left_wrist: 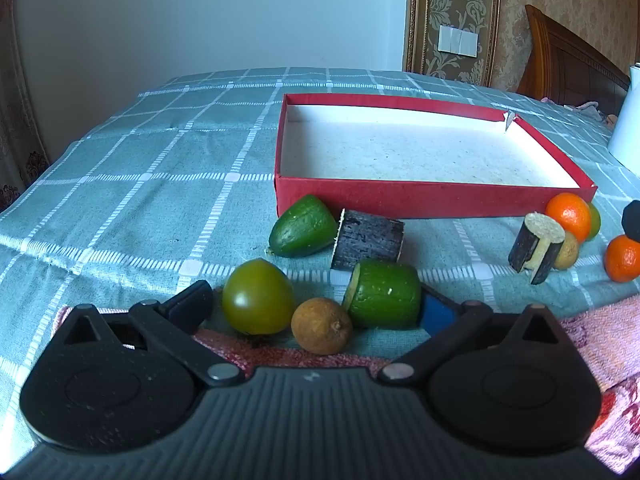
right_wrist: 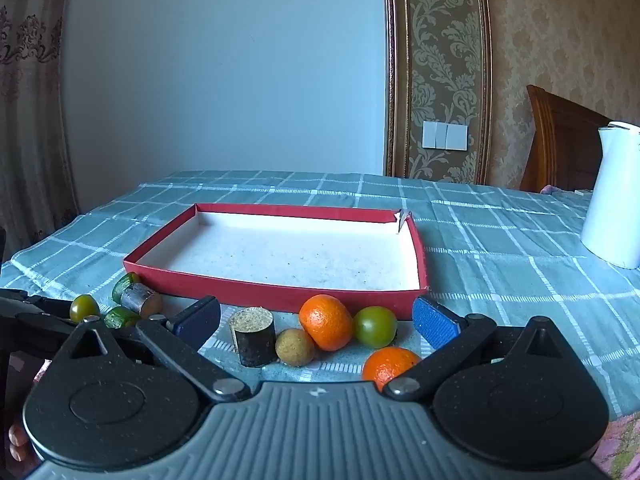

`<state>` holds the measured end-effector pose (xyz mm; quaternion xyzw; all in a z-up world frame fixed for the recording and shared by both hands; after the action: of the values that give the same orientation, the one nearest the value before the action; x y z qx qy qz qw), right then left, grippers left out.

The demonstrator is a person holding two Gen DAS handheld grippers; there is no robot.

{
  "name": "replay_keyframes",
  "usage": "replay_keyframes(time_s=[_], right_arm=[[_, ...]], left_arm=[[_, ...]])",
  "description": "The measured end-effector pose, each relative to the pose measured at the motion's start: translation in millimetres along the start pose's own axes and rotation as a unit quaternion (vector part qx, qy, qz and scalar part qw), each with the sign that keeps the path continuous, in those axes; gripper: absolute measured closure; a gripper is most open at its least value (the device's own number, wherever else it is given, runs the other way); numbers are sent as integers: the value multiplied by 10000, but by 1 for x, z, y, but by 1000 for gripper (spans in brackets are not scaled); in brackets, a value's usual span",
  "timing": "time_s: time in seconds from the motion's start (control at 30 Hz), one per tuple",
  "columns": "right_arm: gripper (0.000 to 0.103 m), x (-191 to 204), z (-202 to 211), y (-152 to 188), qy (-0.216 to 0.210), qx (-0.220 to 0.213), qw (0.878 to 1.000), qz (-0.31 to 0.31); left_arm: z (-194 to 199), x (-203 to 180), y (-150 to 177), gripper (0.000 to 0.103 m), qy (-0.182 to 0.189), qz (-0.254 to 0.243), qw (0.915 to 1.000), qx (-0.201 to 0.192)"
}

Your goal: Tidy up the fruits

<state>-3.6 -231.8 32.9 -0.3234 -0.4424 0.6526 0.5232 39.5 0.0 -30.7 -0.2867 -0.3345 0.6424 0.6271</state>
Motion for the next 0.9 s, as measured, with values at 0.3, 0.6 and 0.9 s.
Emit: replay_keyframes(time_s=[0.3,0.6,0.9], right_arm=[[0,3,2,0,-12,-14,10000,-14],[0,2,2,4,9,7,9999,-139],[0,-8,6,6,70,-38,9996,-288]], left_arm=[[2,0,0,0,-81,-9,9999,-77],[39,-6,1,0,-152,154,9970,-741],[77,-25,-14,0,-45,261,9899,-1393]])
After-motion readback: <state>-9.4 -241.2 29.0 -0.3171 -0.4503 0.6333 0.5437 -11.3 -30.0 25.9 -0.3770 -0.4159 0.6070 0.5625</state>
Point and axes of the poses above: each gripper's, at about its wrist camera, not at the fingertips, and z roughly against the way its jaws point, x to its left, y to its underside, the point moved 5 cm from there along -z, roughly the way its jaws point, and after that the axes turned 4 degrees about -y, right-handed, at the moved point
